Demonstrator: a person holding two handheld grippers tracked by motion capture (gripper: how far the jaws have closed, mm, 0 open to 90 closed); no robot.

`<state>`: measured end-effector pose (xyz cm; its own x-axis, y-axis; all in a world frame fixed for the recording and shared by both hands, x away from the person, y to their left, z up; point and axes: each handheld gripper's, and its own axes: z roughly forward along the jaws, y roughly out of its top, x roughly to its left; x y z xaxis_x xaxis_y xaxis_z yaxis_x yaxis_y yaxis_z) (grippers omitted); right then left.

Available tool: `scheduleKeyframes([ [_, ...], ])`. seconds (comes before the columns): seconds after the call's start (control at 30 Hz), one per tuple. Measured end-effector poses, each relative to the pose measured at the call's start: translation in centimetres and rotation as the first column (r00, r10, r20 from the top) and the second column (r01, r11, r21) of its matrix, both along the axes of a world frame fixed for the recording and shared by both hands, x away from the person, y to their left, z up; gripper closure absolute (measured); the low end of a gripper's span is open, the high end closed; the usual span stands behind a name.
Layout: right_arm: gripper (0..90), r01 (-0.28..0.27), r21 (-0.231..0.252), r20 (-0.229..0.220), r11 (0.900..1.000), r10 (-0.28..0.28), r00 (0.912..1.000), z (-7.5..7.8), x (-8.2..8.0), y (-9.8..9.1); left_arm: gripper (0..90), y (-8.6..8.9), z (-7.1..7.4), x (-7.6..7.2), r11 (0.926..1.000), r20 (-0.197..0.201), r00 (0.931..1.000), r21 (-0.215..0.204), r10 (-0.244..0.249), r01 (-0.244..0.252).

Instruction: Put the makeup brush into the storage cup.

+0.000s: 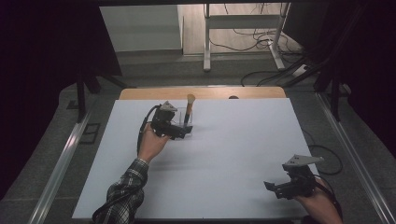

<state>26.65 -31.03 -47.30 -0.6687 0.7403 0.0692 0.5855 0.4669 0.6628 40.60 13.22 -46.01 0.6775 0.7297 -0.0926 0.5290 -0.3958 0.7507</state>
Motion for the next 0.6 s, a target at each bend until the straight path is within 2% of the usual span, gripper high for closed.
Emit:
scheduleKeyframes([
  [0.6, 0.0, 0.020, -0.015, -0.002, 0.9997, -0.020, 0.9998, 0.0, 0.0, 0.0, 0.4, 0.2, 0.1, -1.1, 0.9999, 0.006, 0.9999, -0.002, -0.011, 0.011],
])
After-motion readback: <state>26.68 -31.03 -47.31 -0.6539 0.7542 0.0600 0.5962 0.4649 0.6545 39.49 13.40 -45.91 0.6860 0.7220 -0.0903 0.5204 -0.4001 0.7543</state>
